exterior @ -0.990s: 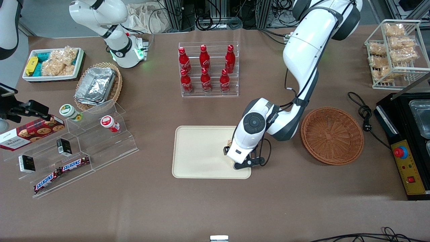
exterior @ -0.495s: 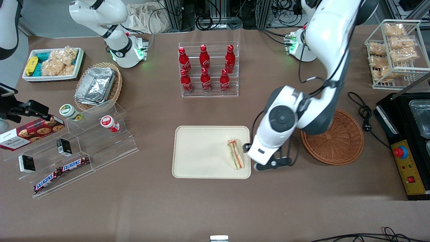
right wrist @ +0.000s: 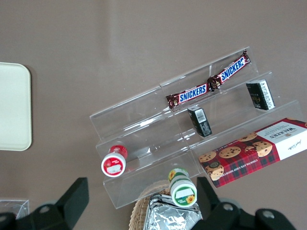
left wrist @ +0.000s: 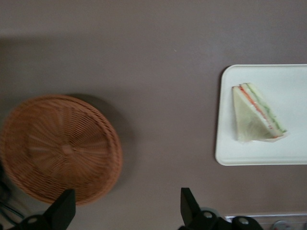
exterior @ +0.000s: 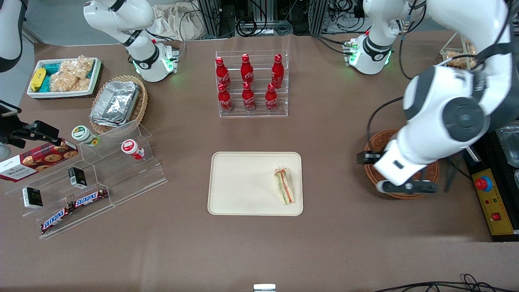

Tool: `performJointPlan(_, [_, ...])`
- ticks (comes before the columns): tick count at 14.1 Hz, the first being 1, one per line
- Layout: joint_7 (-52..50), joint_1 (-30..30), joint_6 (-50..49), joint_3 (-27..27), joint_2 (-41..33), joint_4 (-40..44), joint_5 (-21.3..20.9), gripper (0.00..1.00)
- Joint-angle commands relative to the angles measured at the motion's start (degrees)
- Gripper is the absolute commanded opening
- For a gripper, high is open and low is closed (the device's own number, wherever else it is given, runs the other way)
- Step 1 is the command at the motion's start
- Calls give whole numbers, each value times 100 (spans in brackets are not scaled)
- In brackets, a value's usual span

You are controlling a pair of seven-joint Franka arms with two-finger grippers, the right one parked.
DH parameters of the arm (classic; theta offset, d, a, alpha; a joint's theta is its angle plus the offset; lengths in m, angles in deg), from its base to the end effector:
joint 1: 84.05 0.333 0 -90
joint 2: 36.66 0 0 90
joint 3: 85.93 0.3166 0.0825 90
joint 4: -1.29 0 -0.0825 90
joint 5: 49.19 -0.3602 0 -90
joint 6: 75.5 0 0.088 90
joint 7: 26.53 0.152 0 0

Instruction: Place sandwich from basket to tray

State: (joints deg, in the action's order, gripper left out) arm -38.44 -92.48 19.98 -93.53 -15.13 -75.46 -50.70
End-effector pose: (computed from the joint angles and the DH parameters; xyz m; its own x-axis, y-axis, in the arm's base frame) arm 0.6208 -0.1613 0.4725 0.9965 -0.0672 -0.0494 -0.0666 -0.9977 0.0125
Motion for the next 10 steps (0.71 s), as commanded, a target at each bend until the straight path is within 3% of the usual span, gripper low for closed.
performJointPlan(1, [698,341,-100,-5,-420,-112,-94,99])
performJointPlan(7, [594,1176,-285,-14,-1037,-121,-78,99])
performJointPlan(10, [603,1186,-381,-5,-1054,-147,-122,99])
